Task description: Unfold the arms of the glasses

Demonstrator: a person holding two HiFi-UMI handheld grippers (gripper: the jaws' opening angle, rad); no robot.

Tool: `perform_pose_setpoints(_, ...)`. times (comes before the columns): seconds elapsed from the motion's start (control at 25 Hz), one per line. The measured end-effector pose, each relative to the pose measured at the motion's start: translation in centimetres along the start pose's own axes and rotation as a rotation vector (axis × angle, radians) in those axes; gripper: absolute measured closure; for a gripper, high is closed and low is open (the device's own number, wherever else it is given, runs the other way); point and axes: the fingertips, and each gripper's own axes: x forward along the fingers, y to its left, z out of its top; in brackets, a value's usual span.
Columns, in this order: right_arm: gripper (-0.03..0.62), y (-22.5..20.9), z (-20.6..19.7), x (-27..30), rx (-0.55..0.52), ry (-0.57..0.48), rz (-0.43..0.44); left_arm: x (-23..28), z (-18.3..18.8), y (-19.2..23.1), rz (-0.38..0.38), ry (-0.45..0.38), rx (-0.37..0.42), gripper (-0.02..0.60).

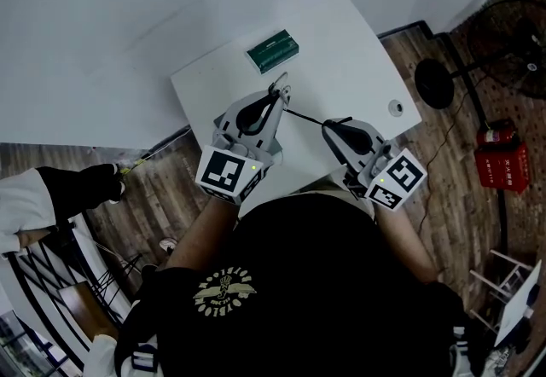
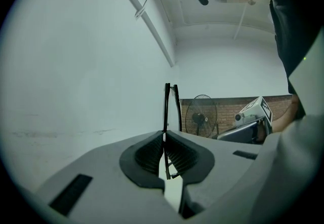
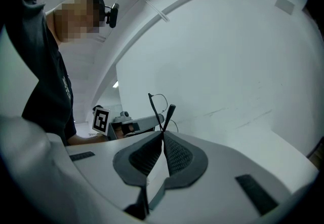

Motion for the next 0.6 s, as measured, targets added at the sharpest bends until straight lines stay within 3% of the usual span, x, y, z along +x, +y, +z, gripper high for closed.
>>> perform_pose_setpoints(0.6,0.582,2.1,-1.7,-2.5,0.083,-0.048,-0.058,-3.1,1.2,-1.5,-0.040,-0.049,-0.047,0.561)
